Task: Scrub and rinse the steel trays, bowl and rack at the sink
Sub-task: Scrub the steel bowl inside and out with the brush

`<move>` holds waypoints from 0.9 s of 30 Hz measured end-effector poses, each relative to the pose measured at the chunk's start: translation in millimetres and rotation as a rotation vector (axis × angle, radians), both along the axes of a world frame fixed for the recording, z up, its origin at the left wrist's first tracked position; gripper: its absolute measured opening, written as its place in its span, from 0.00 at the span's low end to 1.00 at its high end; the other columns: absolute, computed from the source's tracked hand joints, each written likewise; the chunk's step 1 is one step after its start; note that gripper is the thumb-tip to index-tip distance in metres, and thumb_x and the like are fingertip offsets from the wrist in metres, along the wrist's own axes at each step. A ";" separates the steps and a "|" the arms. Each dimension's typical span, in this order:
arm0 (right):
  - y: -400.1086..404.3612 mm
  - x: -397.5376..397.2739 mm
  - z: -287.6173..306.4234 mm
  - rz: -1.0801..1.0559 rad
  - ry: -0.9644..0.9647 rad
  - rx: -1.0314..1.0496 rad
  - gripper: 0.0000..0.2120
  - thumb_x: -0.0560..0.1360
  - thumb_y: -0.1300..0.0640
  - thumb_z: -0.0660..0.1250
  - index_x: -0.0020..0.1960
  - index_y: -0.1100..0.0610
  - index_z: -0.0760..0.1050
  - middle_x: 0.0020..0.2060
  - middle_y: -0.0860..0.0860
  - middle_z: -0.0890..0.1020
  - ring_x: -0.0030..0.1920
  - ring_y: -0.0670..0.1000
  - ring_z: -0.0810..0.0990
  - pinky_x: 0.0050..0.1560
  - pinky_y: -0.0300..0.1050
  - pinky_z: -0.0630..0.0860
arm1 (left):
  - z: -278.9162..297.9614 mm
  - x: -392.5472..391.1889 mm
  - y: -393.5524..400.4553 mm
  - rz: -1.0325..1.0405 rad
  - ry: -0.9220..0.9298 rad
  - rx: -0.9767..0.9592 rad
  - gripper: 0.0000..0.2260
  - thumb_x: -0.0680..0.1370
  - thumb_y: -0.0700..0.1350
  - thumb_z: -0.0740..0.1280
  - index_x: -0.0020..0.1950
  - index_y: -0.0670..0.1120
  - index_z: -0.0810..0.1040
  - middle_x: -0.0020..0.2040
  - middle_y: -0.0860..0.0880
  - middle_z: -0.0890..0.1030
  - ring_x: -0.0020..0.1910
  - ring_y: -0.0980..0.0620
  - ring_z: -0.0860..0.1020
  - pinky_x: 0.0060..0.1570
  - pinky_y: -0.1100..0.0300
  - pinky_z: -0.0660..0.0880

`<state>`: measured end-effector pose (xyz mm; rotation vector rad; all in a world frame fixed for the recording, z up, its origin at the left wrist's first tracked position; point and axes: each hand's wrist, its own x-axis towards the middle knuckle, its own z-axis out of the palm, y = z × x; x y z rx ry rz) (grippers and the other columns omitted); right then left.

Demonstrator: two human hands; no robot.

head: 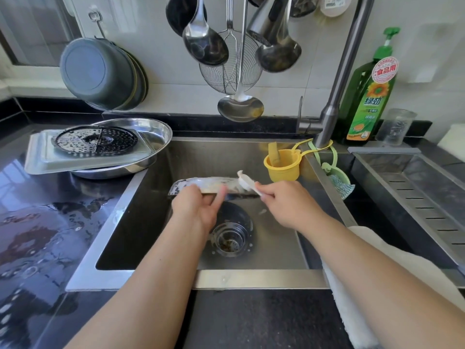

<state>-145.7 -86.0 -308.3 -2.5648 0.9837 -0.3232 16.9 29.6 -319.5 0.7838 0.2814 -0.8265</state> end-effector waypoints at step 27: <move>-15.3 -11.1 11.9 -0.108 0.219 0.213 0.17 0.84 0.59 0.59 0.70 0.51 0.78 0.62 0.56 0.79 0.60 0.59 0.78 0.63 0.52 0.77 | 9.3 -12.9 6.9 0.086 -0.165 0.175 0.08 0.81 0.37 0.71 0.58 0.38 0.77 0.45 0.43 0.81 0.41 0.47 0.83 0.34 0.52 0.83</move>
